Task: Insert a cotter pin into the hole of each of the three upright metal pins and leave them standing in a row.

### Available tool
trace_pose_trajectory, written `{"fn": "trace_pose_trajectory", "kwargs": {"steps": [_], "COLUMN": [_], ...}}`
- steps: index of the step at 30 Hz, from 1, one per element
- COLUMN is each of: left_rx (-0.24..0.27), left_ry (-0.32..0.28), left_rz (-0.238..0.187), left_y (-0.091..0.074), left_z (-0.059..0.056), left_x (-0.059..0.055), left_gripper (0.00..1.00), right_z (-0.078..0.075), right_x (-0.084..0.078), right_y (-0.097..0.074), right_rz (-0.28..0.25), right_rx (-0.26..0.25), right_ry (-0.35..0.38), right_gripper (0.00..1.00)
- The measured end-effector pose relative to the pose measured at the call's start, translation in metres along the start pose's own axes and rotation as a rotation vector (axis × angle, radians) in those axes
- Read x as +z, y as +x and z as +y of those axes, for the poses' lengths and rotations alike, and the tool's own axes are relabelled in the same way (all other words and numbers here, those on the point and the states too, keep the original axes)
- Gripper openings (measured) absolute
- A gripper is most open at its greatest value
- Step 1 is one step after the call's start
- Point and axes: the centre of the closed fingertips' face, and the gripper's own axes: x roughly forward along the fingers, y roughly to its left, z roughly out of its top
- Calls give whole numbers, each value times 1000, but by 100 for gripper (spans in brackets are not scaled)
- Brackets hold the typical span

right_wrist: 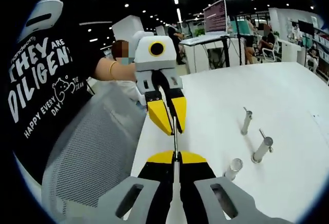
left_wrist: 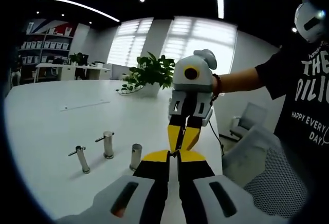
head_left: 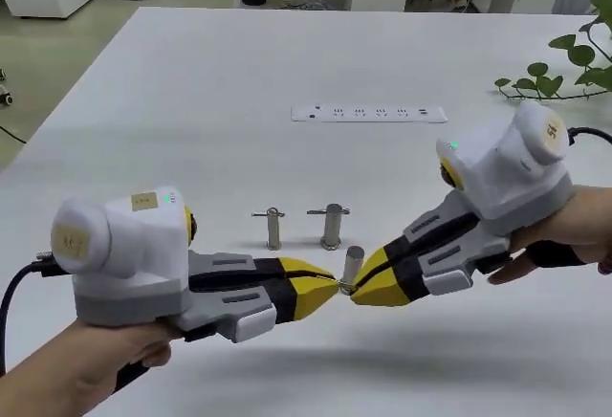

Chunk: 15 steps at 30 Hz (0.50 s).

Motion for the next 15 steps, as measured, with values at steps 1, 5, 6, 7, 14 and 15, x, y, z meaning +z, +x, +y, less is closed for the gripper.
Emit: {"fn": "trace_pose_trajectory", "kwargs": {"steps": [1,5,6,7,14,15], "left_rx": [-7,20,27,31,93,99], "left_ry": [0,25,27,30,40,43], "left_rz": [2,14,12,10,-3,-4], "left_y": [0,3,4,4,5,6], "left_z": [-1,3,3,4,14,14], "left_x": [0,-1,-1,0,3,3], "left_gripper": [2,4,6,8,11,12], "right_z": [-1,-5,-6,-6,-12,-13], "right_x": [0,-2,-2,-3,-8,-9], "right_y": [0,-2,-2,-2,-4,-5], "right_rz": [7,18,22,24,62,67], "right_rx": [-9,-27,-29,-33,-62,-67], "right_ry": [-8,-15,-16,-16,-16,-15], "right_gripper": [0,0,0,0,0,0]}}
